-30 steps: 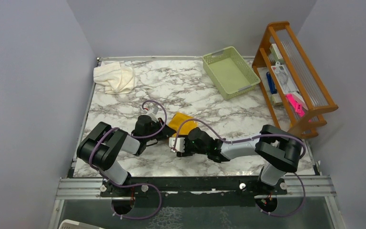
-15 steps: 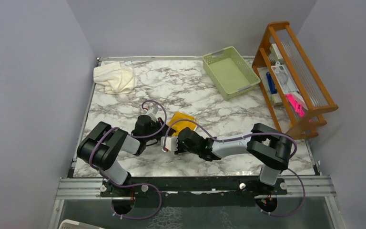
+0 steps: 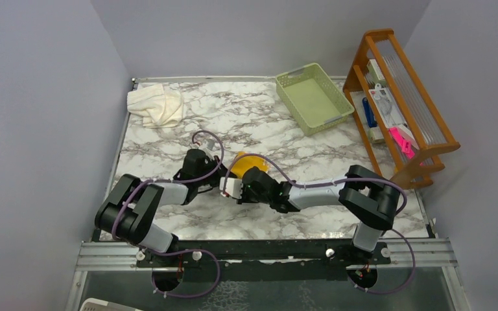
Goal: Roll the towels
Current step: Roll the towel at the center of the board.
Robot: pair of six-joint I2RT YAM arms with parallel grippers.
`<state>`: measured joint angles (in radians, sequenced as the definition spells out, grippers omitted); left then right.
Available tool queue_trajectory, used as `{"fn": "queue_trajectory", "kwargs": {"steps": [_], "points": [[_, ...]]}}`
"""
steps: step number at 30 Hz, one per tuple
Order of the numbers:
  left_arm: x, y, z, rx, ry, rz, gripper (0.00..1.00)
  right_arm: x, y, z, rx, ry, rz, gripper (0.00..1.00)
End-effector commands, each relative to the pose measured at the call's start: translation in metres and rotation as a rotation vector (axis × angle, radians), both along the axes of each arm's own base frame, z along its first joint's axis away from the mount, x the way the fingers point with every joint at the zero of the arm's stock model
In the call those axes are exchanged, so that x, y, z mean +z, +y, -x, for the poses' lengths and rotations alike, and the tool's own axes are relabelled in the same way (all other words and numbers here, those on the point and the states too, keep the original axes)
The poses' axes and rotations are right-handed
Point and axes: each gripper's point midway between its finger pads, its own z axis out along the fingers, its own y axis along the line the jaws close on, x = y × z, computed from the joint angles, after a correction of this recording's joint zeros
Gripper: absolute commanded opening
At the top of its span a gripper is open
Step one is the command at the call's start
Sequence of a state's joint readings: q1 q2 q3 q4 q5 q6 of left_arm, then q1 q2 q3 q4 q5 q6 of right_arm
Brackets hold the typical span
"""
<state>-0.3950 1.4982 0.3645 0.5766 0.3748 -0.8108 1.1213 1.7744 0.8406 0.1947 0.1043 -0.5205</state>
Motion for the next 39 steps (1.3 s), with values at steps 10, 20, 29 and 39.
{"fn": "queue_trajectory", "kwargs": {"steps": [10, 20, 29, 39], "points": [[0.077, 0.048, -0.032, 0.118, -0.128, -0.056, 0.16, 0.007, -0.028, 0.025, -0.119, 0.634, -0.15, 0.01], [0.087, 0.029, -0.012, 0.047, -0.141, 0.067, 0.15, 0.023, -0.054, 0.0, -0.322, 1.174, -0.398, 0.01], [0.1, -0.019, 0.003, -0.109, -0.206, 0.12, 0.13, 0.006, -0.07, 0.0, -0.448, 1.456, -0.455, 0.01], [0.071, -0.052, 0.012, -0.196, -0.134, 0.21, 0.07, -0.015, -0.082, -0.007, -0.56, 1.534, -0.468, 0.01]]}}
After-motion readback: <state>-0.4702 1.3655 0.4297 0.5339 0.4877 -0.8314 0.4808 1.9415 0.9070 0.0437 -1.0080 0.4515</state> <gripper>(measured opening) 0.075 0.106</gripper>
